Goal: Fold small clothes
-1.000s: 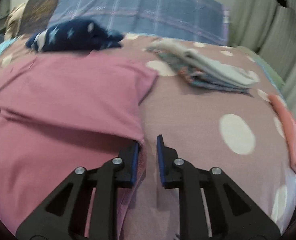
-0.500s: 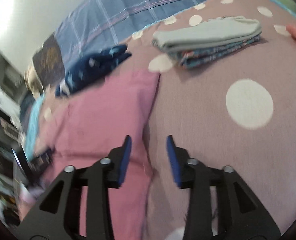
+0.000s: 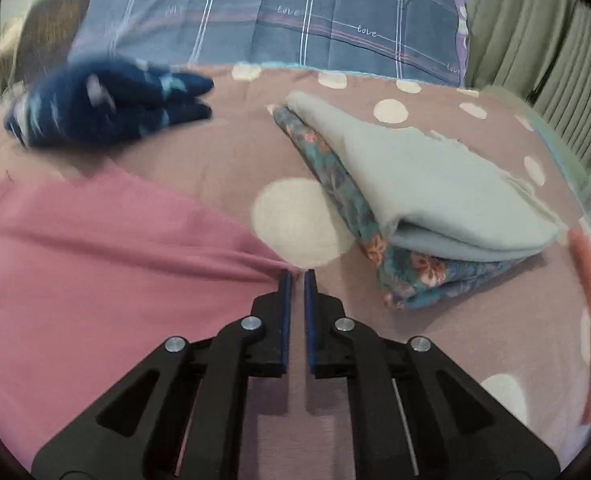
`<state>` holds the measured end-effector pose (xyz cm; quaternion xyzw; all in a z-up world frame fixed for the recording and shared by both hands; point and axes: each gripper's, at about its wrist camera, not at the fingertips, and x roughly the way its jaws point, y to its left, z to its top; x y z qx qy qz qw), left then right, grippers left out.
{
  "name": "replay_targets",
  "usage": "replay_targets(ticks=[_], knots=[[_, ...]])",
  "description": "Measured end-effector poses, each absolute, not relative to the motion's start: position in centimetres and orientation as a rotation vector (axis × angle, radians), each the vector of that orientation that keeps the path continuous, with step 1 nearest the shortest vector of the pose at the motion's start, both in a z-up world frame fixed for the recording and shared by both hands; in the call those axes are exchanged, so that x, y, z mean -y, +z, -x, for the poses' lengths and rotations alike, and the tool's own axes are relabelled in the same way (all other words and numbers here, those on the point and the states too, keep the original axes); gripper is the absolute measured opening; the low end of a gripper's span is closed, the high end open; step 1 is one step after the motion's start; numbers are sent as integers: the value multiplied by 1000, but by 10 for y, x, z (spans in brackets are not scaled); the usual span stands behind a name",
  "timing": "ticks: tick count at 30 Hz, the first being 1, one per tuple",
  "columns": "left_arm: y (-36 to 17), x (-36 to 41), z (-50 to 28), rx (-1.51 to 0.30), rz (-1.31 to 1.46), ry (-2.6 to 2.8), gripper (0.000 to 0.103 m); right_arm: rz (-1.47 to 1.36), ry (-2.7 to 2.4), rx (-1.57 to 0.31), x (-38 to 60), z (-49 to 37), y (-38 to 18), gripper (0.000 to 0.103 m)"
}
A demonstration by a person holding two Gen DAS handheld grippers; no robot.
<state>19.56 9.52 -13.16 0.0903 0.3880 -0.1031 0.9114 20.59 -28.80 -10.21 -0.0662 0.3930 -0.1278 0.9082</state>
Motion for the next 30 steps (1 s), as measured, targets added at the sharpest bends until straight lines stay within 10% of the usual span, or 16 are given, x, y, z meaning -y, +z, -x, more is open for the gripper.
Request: replay_targets(ticks=[30], knots=[[-133,-188,-30,-900,147,-446,68,-253,134,-839,281,33,-117,32]])
